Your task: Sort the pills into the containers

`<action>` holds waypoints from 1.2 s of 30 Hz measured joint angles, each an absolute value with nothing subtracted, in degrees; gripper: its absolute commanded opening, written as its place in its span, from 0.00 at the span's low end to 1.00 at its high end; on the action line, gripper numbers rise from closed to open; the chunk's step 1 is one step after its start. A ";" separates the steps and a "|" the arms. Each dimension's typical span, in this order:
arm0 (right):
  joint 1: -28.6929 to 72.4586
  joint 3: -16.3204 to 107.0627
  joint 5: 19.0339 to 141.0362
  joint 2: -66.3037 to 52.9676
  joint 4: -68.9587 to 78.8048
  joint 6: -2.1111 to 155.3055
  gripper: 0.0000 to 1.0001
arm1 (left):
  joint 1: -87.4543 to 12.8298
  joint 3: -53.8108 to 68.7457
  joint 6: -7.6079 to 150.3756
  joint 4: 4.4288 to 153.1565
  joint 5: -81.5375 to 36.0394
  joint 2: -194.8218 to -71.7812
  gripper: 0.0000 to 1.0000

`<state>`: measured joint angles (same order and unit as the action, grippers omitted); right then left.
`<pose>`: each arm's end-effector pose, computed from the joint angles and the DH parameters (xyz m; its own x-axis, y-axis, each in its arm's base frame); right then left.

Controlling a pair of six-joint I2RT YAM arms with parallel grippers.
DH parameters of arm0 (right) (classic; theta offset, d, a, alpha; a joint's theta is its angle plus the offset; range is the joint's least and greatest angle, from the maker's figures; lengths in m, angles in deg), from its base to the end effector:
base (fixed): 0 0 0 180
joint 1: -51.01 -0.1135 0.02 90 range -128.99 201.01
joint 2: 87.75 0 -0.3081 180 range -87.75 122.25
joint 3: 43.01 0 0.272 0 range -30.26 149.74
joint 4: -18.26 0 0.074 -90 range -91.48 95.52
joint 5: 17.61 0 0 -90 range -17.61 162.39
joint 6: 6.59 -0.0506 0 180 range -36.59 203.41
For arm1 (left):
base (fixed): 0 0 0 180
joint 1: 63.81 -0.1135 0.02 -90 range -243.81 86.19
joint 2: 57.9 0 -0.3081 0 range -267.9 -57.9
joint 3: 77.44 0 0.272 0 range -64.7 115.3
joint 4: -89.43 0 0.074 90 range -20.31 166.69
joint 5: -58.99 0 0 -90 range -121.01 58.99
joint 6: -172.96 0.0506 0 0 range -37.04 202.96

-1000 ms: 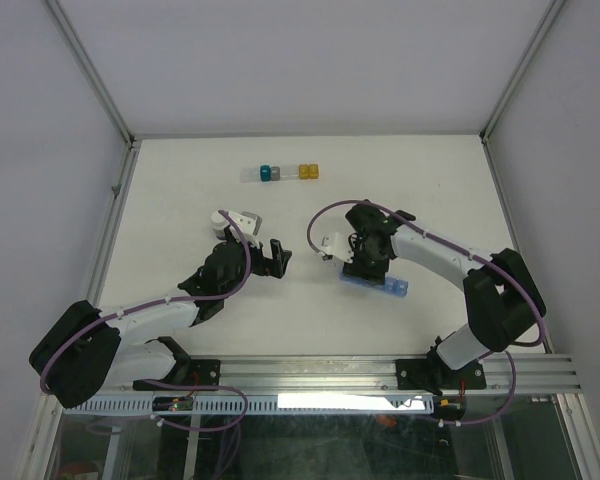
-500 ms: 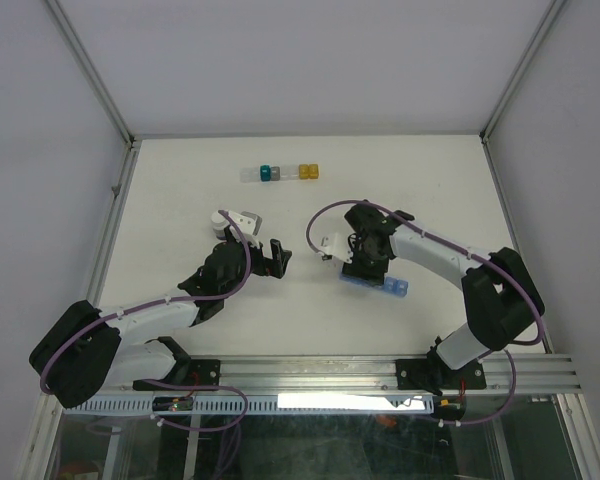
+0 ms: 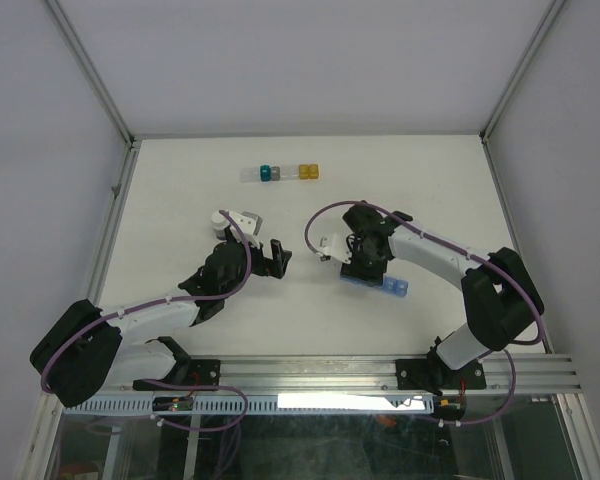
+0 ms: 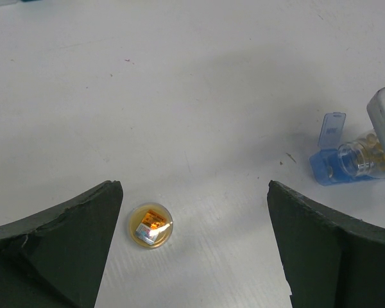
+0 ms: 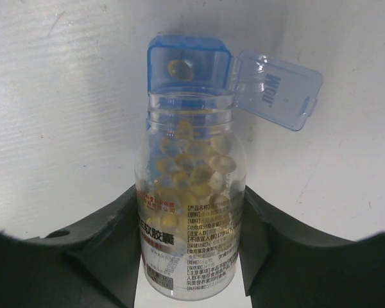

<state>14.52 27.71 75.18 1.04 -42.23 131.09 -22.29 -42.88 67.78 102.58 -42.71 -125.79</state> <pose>0.2371 0.1785 0.2151 -0.0856 -0.9819 -0.1688 -0.9878 0.1058 -0.1145 0.1919 -0.1562 0.2069 -0.3819 -0.0043 -0.9242 0.4213 0.8892 -0.1783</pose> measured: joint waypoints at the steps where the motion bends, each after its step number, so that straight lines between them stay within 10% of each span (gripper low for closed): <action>1: 14.50 27.69 74.77 1.04 -41.97 131.07 0.00 | -22.29 -42.88 67.78 102.58 -42.71 -125.79 0.99; 36: 14.61 27.58 74.98 0.70 -41.51 130.02 0.00 | -22.29 -42.88 67.78 102.60 -42.71 -126.14 0.99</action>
